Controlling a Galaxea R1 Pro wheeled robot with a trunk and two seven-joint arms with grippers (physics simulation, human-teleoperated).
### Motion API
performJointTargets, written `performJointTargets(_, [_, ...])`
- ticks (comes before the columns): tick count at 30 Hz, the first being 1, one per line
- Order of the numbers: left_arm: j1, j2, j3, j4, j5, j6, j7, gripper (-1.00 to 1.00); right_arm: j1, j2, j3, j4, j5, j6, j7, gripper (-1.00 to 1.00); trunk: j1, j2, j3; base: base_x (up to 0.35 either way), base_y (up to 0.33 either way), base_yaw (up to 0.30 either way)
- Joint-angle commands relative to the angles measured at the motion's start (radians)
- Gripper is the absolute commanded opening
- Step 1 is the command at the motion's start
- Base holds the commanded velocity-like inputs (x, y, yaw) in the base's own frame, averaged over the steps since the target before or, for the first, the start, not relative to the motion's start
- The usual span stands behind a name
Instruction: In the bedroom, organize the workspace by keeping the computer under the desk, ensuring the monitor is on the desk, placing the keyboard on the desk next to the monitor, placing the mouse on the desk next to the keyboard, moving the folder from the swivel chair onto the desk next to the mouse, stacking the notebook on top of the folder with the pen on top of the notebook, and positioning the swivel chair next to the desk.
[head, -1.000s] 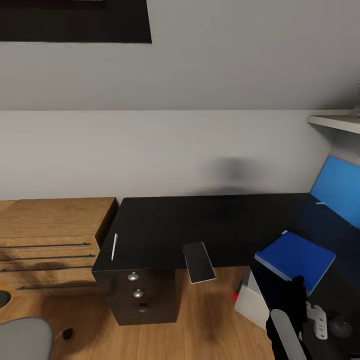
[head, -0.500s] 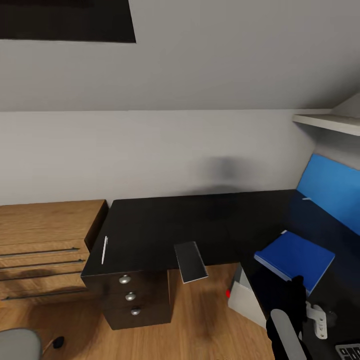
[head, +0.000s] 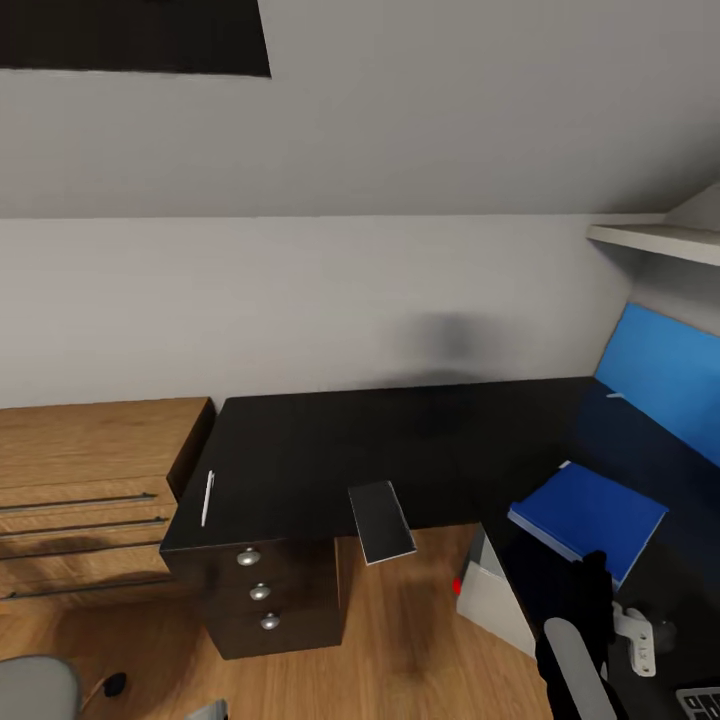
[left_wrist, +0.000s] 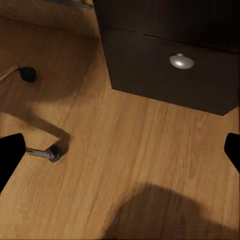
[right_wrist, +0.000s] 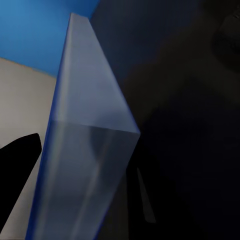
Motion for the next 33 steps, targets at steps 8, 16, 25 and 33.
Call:
performJointTargets(8, [0.292,-0.058,-0.005,-0.470,0.001,0.066,-0.002,1.00,-0.001,-0.001,-0.002,0.002,-0.001,0.006,0.004,-1.00,0.019,-0.036,-0.017,0.000,0.000,0.000])
performJointTargets(16, [0.310,-0.059,-0.009,-0.489,0.000,0.094,-0.002,1.00,-0.002,-0.001,-0.002,0.002,-0.001,0.007,-0.002,-1.00,0.050,-0.092,-0.042,0.000,0.000,0.000])
performJointTargets(25, [0.311,-0.059,-0.009,-0.487,0.000,0.096,-0.002,1.00,-0.005,-0.017,-0.002,0.003,-0.001,0.007,-0.019,-1.00,0.085,-0.155,-0.070,0.000,0.000,0.000])
performJointTargets(33, [0.311,-0.059,-0.009,-0.485,0.000,0.095,-0.002,1.00,-0.005,-0.018,-0.004,0.003,-0.001,0.001,-0.012,-1.00,0.115,-0.211,-0.095,0.000,0.000,-0.029])
